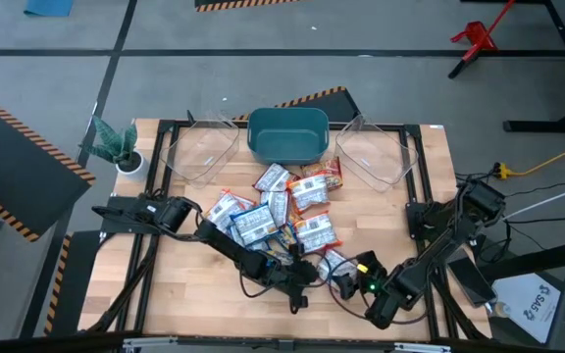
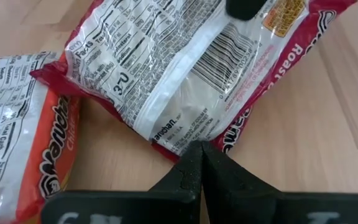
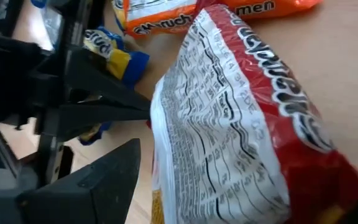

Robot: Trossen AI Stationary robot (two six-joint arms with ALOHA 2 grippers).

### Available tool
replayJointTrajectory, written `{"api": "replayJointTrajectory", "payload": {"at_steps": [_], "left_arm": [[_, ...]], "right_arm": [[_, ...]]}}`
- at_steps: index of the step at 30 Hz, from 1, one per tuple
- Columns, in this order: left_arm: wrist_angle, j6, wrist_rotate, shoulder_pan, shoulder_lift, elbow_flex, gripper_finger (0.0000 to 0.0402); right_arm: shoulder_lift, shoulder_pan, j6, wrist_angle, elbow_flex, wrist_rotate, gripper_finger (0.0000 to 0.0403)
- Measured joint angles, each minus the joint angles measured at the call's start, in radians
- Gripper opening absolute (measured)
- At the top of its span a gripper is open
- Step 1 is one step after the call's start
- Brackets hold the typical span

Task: Sort Maruchan noodles
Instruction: Put the red noodle pack into the right transparent bin

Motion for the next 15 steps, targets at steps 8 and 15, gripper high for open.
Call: {"api": "replayJointTrajectory", "payload": {"at_steps": [8, 15], "left_arm": [[0.004, 0.000, -0.005, 0.000, -0.003, 0.001, 0.0000], [-0.030, 0.005, 0.053, -0.004, -0.081, -0.003, 0.0000]], "right_arm": [[0.000, -0.026, -0.007, -0.002, 0.000, -0.051, 0.0228], [-0.004, -0.023, -0.015, 0.032, 0.002, 0.009, 0.0089]]}}
